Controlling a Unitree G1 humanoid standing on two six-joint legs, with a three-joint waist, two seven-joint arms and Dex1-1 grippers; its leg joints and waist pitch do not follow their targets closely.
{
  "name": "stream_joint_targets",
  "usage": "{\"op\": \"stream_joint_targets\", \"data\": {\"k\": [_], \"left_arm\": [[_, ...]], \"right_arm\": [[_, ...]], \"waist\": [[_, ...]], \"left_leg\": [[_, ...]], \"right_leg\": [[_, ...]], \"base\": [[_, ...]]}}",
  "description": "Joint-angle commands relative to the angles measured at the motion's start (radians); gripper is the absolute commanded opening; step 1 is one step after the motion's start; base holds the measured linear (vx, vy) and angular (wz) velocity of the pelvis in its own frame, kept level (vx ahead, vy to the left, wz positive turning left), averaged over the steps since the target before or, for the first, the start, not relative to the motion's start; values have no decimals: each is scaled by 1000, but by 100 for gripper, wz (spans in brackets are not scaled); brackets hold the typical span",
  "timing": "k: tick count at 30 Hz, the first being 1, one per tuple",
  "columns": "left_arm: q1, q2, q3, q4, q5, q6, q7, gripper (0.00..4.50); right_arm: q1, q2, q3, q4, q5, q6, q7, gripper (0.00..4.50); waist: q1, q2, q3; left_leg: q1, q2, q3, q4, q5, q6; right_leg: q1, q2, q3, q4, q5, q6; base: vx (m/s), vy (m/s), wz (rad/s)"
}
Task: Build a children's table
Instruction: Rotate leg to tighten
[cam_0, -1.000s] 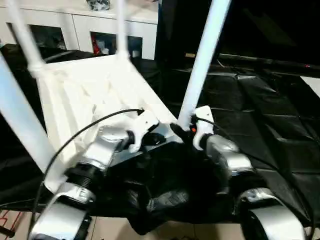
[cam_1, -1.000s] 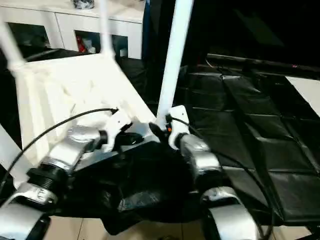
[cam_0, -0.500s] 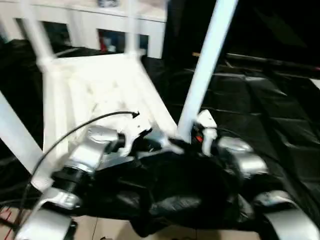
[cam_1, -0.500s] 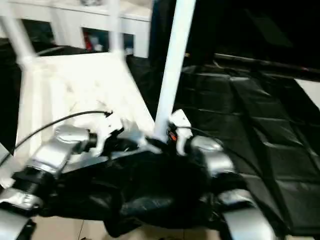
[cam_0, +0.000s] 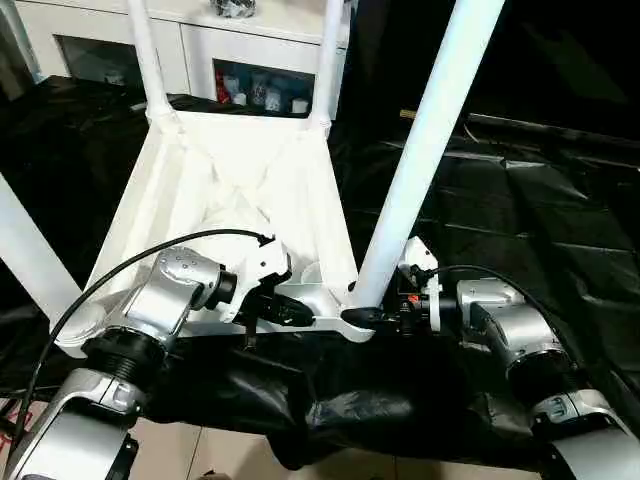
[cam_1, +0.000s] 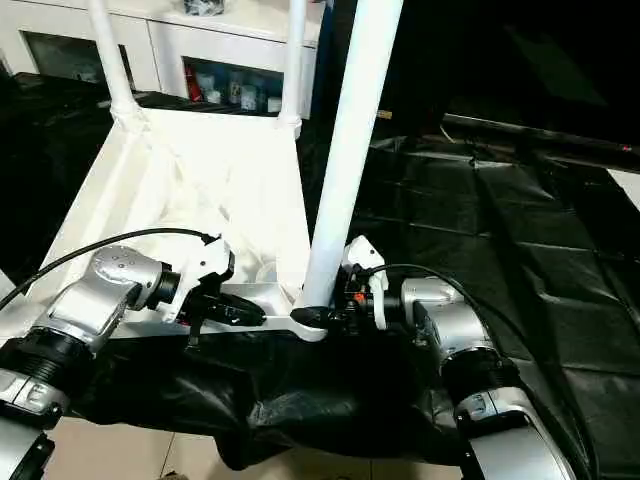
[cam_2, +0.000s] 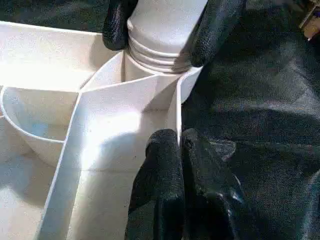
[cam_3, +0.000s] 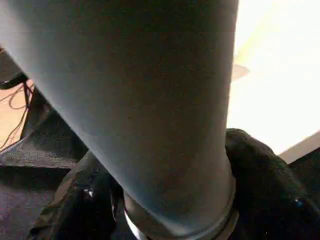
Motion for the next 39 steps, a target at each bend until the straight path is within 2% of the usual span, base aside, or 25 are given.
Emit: {"op": "stream_joint_targets", "data": {"k": [1,3,5,6,8,9,10,12,14,17,18,19,21,22,25,27,29,31,32,36,37,39], "left_arm": [[-22,-46,-44,19,18,-5,34,0],[-22,-58,-34,27,22,-5,64,0],[-29,-96,-2,40,24,14,167,0],[-34,-115,11,47,25,24,214,0],[-33,-131,15,43,29,33,247,0],[-33,-146,17,40,32,40,273,0],[-32,-158,19,37,32,48,289,0],[-25,-193,15,18,32,71,321,0],[-20,-211,10,4,33,82,328,0],[-15,-253,3,-15,34,95,353,0],[-14,-264,-2,-24,34,99,358,0],[-14,-271,-6,-26,34,100,365,0],[-16,-273,-9,-24,36,99,372,0],[-18,-273,-9,-21,37,96,376,0],[-19,-259,-13,-15,44,82,372,0],[-13,-232,-16,-17,44,62,335,0],[-10,-225,-15,-20,44,60,324,0],[-3,-200,-18,-28,43,41,282,0],[-2,-186,-21,-30,41,33,257,0],[-2,-152,-29,-31,31,14,186,0],[-3,-139,-30,-26,26,-5,158,0],[-10,-116,-28,-6,20,-51,107,0]], "right_arm": [[8,33,54,-51,14,24,48,268],[9,43,38,-46,16,20,20,267],[-13,81,-14,18,2,-12,-130,267],[-28,99,-36,57,-11,-26,-212,267],[-47,122,-60,107,-25,-29,-323,266],[-62,140,-80,145,-31,-27,-405,266],[-70,151,-91,166,-35,-28,-456,266],[-82,183,-104,213,-53,-44,-571,266],[-91,203,-111,237,-59,-43,-635,266],[-105,249,-120,264,-75,-47,-724,266],[-103,263,-118,260,-71,-48,-708,266],[-105,273,-120,265,-69,-57,-692,322],[-110,277,-125,272,-65,-62,-689,335],[-112,276,-126,274,-63,-64,-683,342],[-112,257,-98,269,-82,-102,-664,367],[-101,220,-71,238,-99,-146,-600,367],[-99,211,-68,231,-104,-160,-581,367],[-78,178,-51,186,-102,-200,-480,367],[-65,157,-40,157,-92,-204,-410,367],[-34,102,-12,87,-68,-196,-245,367],[-22,78,3,62,-56,-184,-184,367],[-7,40,23,23,-37,-154,-85,367]], "waist": [[-3,7,-56],[-2,8,-55],[-1,7,-54],[-2,5,-50],[-4,5,-50],[-12,3,-49],[-21,3,-48],[-31,2,-48],[-36,4,-49],[-41,7,-49],[-44,7,-48],[-45,10,-50],[-45,8,-52],[-44,10,-51],[-43,10,-53],[-42,11,-53],[-40,11,-55],[-36,12,-57],[-35,10,-57],[-30,11,-62],[-29,9,-62],[-22,7,-58]], "left_leg": [[0,-16,20,-64,-256,22],[0,-16,21,-64,-258,21],[1,-16,22,-64,-270,15],[1,-18,18,-66,-299,-4],[3,-19,17,-66,-314,-11],[1,-21,16,-66,-327,-16],[-5,-22,11,-69,-329,-22],[-6,-23,9,-67,-338,-24],[0,-24,10,-64,-352,-13],[-3,-24,8,-67,-360,-11],[-2,-22,8,-68,-368,-14],[0,-22,8,-67,-379,-11],[-1,-22,9,-68,-383,-5],[-1,-21,10,-68,-384,-3],[-4,-21,12,-69,-371,1],[-4,-21,13,-68,-362,5],[-5,-20,16,-66,-342,15],[-7,-19,17,-66,-307,23],[-7,-18,18,-65,-301,28],[-5,-16,24,-58,-210,71],[-7,-16,25,-57,-195,77],[-4,-17,25,-58,-213,90]], "right_leg": [[57,-20,20,-71,-285,-182],[56,-20,20,-72,-284,-185],[53,-20,20,-74,-298,-182],[51,-21,17,-80,-381,-157],[49,-23,16,-86,-435,-138],[46,-23,16,-89,-475,-124],[50,-24,13,-92,-511,-105],[46,-25,9,-98,-556,-84],[40,-23,9,-105,-561,-79],[41,-20,8,-102,-544,-81],[38,-19,9,-103,-535,-83],[38,-18,9,-103,-521,-87],[38,-16,10,-99,-484,-102],[38,-16,11,-98,-465,-112],[42,-16,12,-94,-429,-125],[43,-16,14,-93,-404,-135],[46,-15,16,-89,-363,-149],[51,-16,17,-82,-303,-170],[53,-15,17,-81,-289,-175],[58,-12,19,-62,-114,-236],[60,-13,19,-58,-96,-247],[60,-11,17,-65,-127,-244]], "base": [[0,0,0],[0,0,0],[0,0,0],[0,0,0],[0,0,0],[0,0,0],[0,0,0],[0,0,0],[0,0,0],[0,0,0],[0,0,0],[0,0,0],[0,0,0],[0,0,0],[0,0,0],[0,0,0],[0,0,0],[0,0,0],[0,0,0],[0,0,0],[0,0,0],[0,0,0]]}}
